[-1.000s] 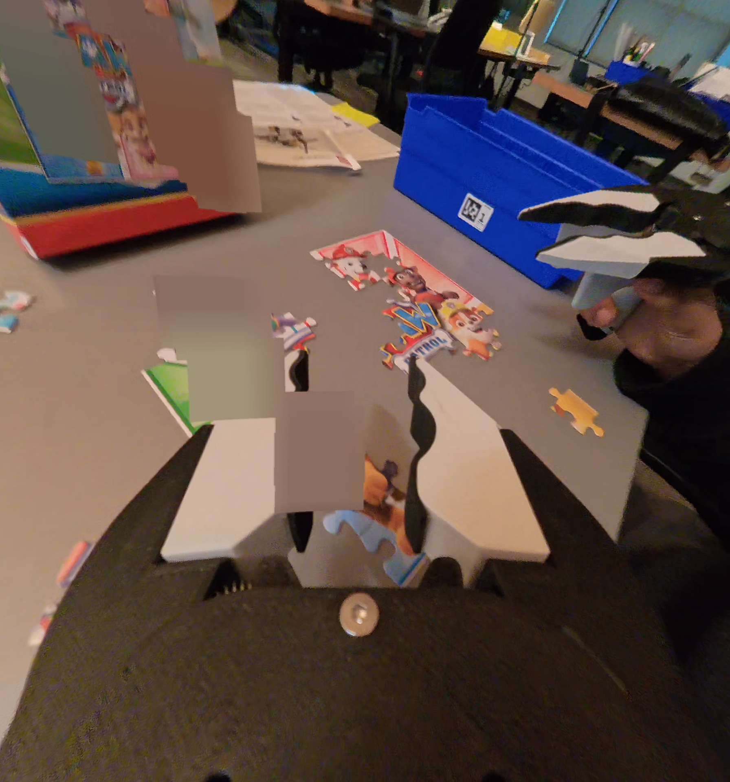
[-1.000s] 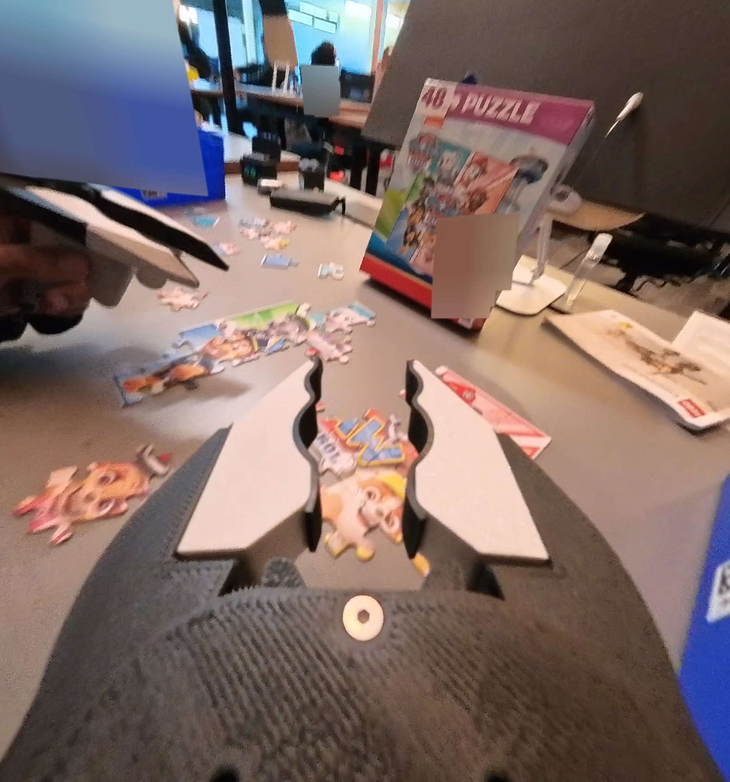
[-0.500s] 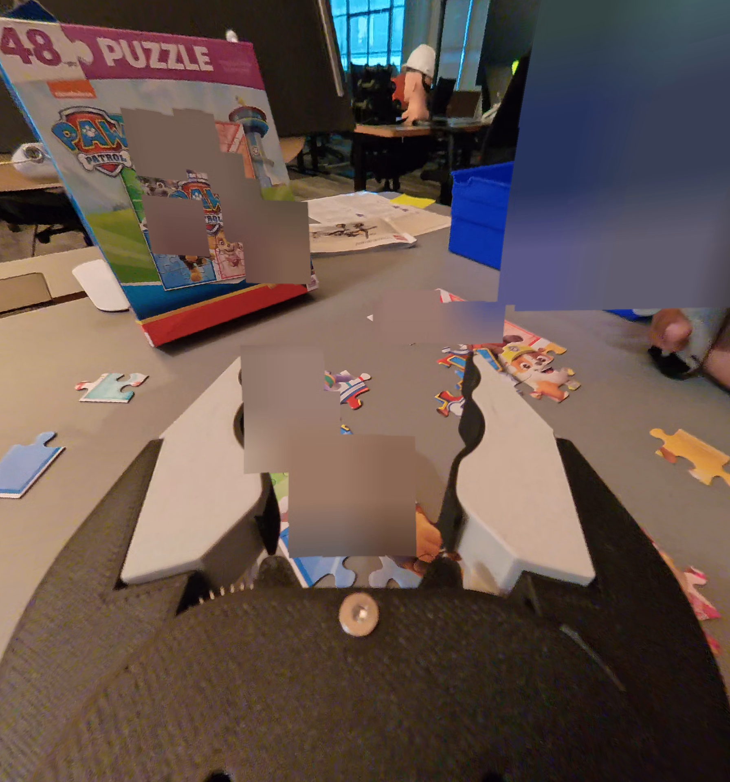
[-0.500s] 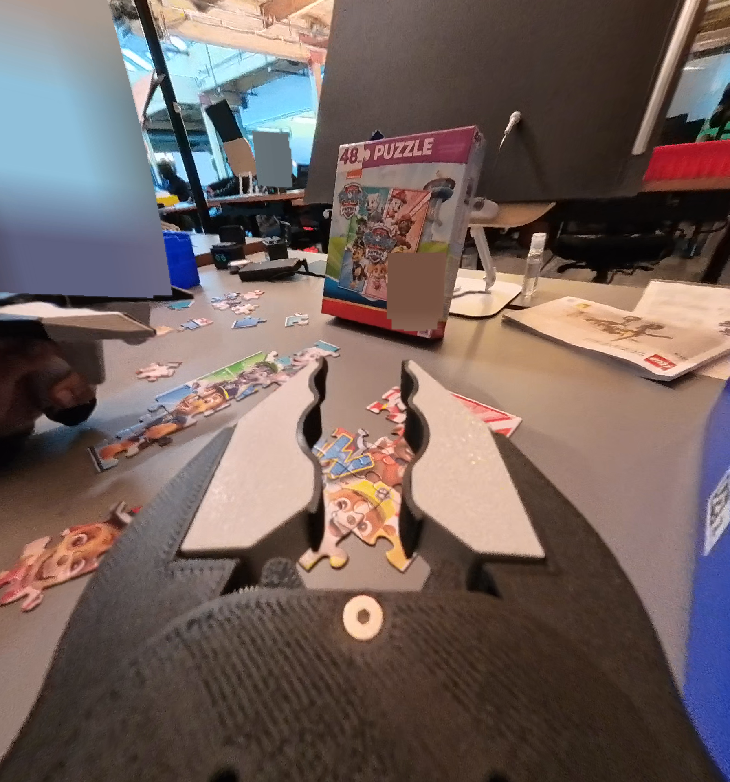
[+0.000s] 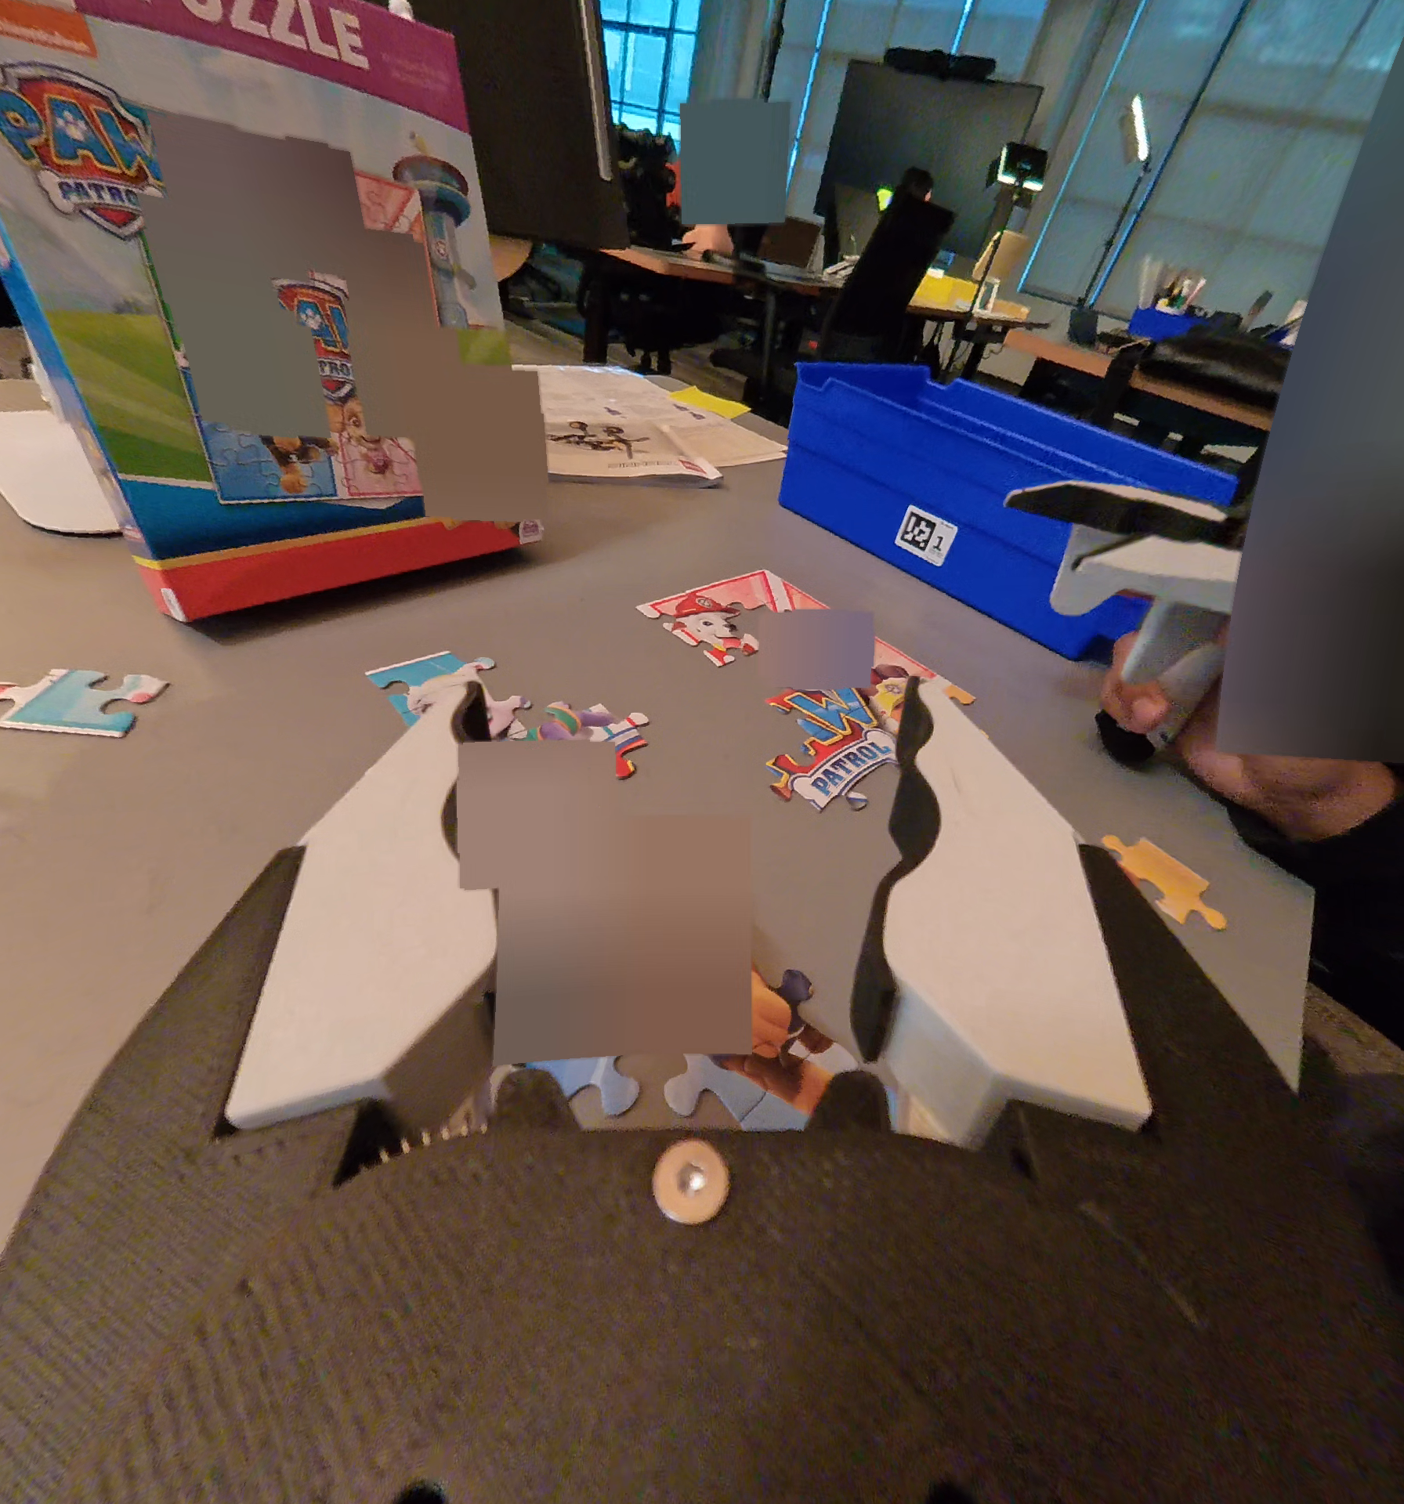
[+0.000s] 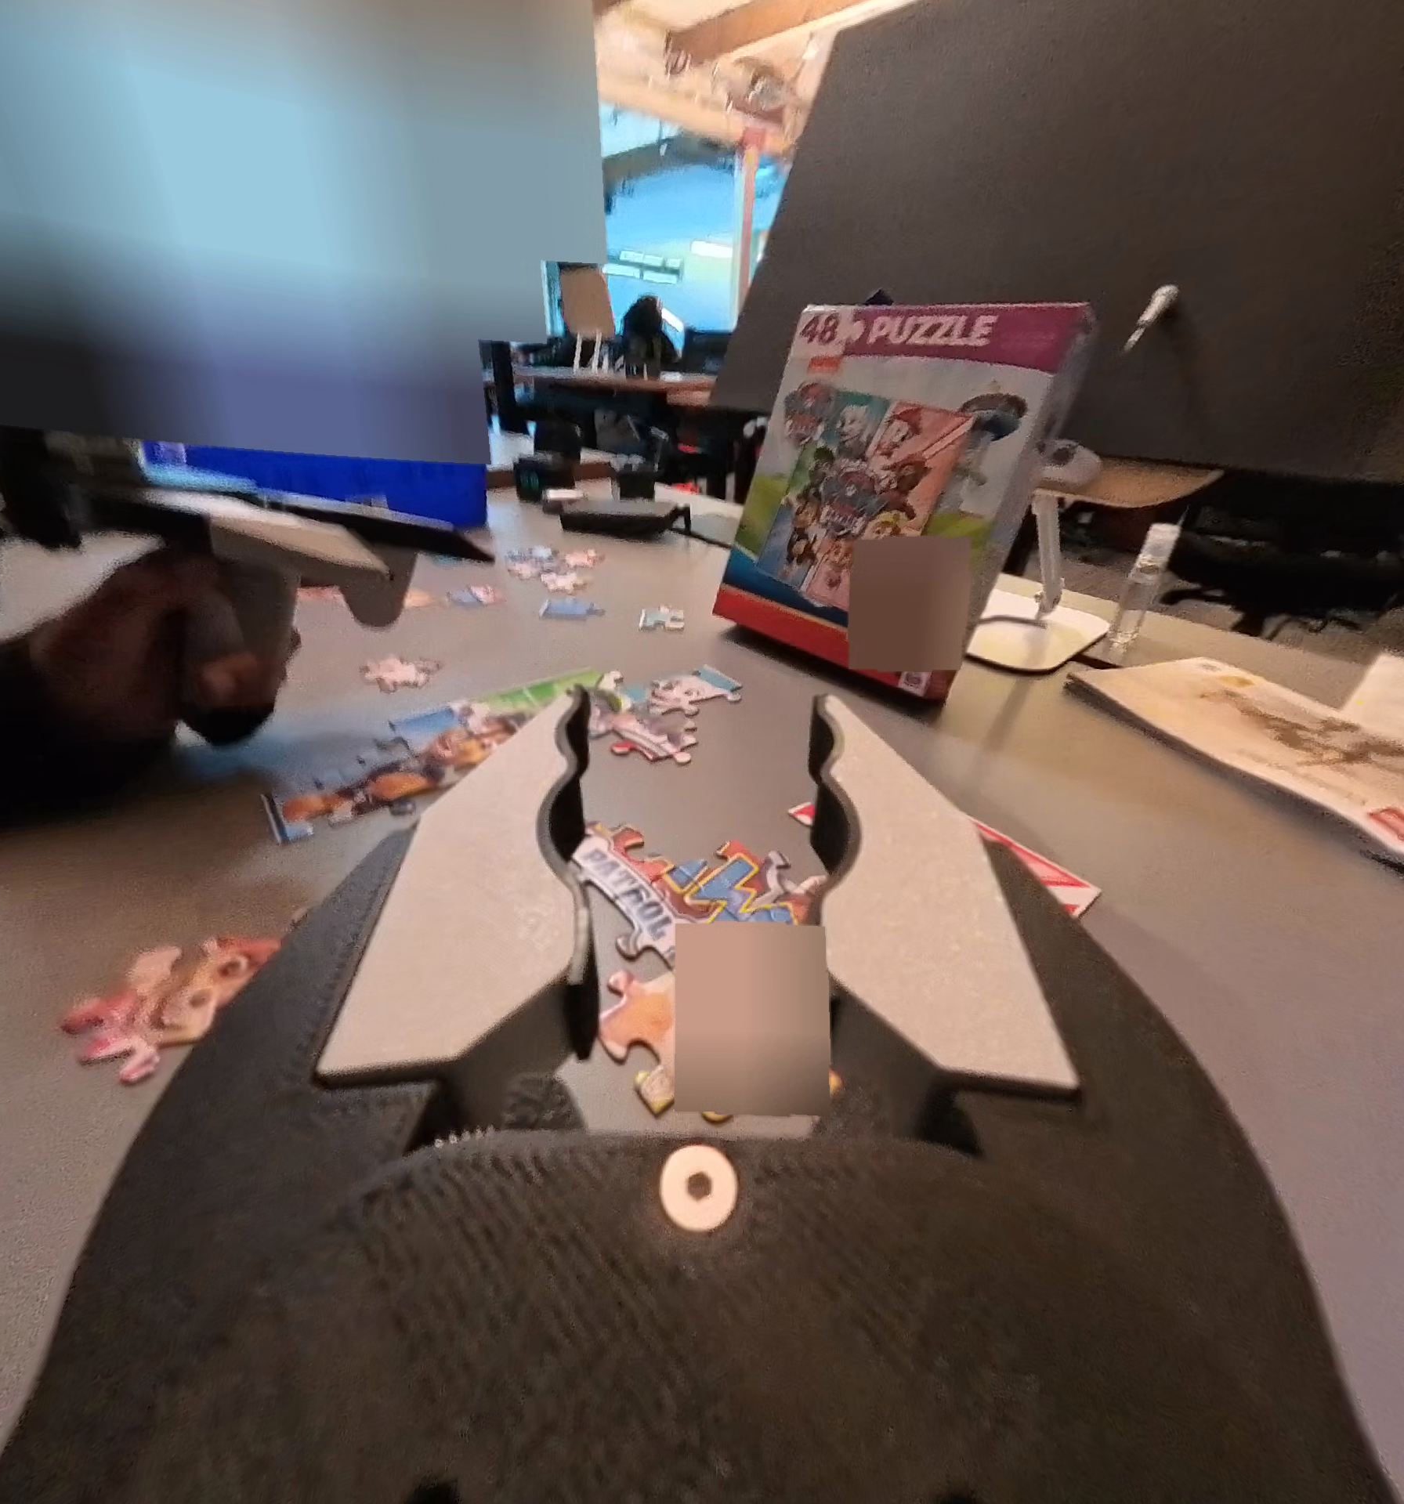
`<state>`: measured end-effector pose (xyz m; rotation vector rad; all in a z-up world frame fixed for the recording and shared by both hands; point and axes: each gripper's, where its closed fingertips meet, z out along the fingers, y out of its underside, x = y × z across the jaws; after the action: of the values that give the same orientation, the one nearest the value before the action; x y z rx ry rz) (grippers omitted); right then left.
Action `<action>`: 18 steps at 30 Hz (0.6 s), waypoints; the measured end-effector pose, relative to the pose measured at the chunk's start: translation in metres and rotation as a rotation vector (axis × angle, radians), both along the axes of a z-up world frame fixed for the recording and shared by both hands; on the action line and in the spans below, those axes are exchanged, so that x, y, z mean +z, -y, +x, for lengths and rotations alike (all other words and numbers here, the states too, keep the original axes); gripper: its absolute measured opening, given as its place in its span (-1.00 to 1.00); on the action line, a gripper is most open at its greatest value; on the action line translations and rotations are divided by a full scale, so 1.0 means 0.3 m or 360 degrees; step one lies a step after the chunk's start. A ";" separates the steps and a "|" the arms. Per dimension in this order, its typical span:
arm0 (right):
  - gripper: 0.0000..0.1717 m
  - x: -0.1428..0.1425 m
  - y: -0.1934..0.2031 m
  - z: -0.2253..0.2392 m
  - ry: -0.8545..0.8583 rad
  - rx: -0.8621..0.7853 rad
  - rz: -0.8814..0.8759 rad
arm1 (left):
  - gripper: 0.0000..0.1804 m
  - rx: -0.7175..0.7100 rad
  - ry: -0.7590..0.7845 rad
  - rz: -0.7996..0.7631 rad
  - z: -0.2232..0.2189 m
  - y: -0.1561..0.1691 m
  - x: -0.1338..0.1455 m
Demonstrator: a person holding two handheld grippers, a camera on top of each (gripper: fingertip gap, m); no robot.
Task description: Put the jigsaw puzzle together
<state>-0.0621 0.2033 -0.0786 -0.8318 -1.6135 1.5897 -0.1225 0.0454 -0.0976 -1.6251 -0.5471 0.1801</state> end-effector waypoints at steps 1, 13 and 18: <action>-0.39 -0.011 0.016 0.000 -0.0007 -0.0004 0.0073 | 0.10 0.0019 -0.0013 -0.0005 -0.007 0.008 0.002; -0.47 -0.019 0.006 -0.002 0.0009 -0.0036 0.0074 | -0.12 -0.0246 0.0383 -0.0814 0.002 0.206 -0.290; -0.47 -0.023 0.005 -0.006 0.0019 -0.0041 0.0071 | -0.20 -0.0329 0.0420 -0.0870 0.054 0.170 -0.300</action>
<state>-0.0640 0.2018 -0.0854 -0.8366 -1.6348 1.5280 -0.1063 -0.0054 -0.1877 -2.2461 -0.5536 -0.0480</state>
